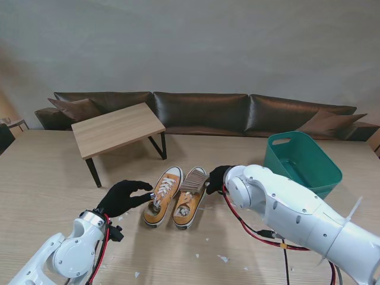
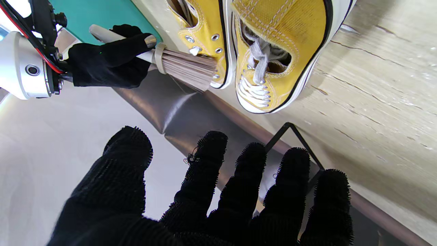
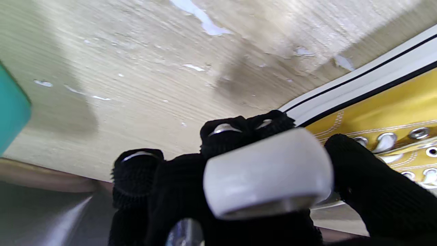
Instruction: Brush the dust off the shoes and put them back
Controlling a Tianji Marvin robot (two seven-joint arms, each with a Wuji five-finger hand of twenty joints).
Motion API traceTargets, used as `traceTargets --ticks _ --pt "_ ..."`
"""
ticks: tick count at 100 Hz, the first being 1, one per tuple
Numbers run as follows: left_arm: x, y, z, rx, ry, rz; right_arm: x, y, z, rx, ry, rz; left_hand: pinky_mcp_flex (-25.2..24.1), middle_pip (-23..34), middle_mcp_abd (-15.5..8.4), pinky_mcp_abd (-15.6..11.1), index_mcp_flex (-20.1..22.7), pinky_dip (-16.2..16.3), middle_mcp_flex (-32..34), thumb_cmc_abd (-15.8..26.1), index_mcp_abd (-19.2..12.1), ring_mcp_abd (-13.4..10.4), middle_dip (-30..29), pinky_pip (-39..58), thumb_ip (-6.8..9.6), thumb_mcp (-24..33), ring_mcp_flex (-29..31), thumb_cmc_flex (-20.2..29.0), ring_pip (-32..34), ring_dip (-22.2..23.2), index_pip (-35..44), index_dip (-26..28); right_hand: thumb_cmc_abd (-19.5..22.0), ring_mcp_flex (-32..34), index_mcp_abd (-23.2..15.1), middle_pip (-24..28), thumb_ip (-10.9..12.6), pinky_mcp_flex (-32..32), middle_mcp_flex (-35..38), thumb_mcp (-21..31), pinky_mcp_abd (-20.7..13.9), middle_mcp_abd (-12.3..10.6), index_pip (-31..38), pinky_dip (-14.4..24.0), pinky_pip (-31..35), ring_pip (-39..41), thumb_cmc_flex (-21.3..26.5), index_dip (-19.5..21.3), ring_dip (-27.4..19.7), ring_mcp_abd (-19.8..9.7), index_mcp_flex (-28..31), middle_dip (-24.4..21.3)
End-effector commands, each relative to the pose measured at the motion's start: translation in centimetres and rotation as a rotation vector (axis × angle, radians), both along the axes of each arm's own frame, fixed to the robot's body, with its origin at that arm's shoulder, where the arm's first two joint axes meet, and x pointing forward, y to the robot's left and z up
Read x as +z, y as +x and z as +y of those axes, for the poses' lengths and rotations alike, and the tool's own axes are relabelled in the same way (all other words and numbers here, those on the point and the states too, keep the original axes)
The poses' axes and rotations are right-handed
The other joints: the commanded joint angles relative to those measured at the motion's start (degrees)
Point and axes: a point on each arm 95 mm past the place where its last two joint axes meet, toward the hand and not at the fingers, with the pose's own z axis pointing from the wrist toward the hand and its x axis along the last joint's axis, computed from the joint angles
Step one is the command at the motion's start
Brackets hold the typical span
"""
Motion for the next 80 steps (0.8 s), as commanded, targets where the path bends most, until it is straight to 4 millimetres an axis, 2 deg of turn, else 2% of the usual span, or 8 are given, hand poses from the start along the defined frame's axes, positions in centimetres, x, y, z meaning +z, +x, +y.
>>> traceTargets --ticks 1,25,45,80 --pt "-0.2 0.0 -0.2 -0.011 0.002 0.018 -0.1 -0.1 -1.0 -0.007 -0.019 0.01 -0.13 0.03 0.59 1.0 0.74 0.94 0.31 2.57 -0.17 1.25 0.42 -1.24 2.53 -0.79 1.96 0.84 0.38 0.7 -0.01 0.1 4.52 -1.12 3.04 4.95 2.77 26.7 5.4 1.51 -1.25 -2.65 -0.03 -0.47 5.68 3.4 -0.1 0.77 -0.41 -10.42 2.31 0.69" --pt "-0.2 0.0 -0.1 -0.011 0.003 0.016 0.5 -0.3 -1.9 0.013 -0.058 0.012 -0.11 0.07 0.55 1.0 0.84 0.95 0.43 2.62 -0.01 1.28 0.43 -1.23 2.54 -0.78 2.0 0.88 0.41 0.71 0.04 0.12 4.84 -1.09 2.64 4.54 2.78 26.68 5.33 1.08 -1.54 -3.04 -0.04 -0.61 5.51 3.11 -0.2 0.79 -0.51 -10.89 1.88 0.63" --pt "-0.2 0.0 -0.1 -0.01 0.003 0.014 1.8 -0.1 -2.3 0.006 -0.064 -0.012 -0.13 0.07 0.68 1.02 0.91 0.95 0.46 2.71 0.06 1.38 0.44 -1.25 2.54 -0.77 2.01 0.9 0.41 0.71 0.06 0.14 4.92 -1.08 2.51 4.35 2.82 26.68 5.36 0.91 -1.71 -3.11 -0.01 -0.67 5.51 3.06 -0.14 0.79 -0.52 -11.0 1.77 0.66" --pt "-0.2 0.0 0.0 -0.013 0.003 0.015 4.1 -0.5 -1.0 -0.038 0.051 -0.086 -0.15 0.02 0.64 1.06 0.8 0.94 0.33 2.7 0.04 1.36 0.42 -1.27 2.53 -0.85 1.97 0.85 0.39 0.7 0.0 0.11 4.59 -1.1 2.89 4.16 2.74 26.68 5.37 1.32 -1.28 -2.77 0.03 -0.64 5.67 3.27 0.02 0.69 -0.49 -10.62 1.76 0.78"
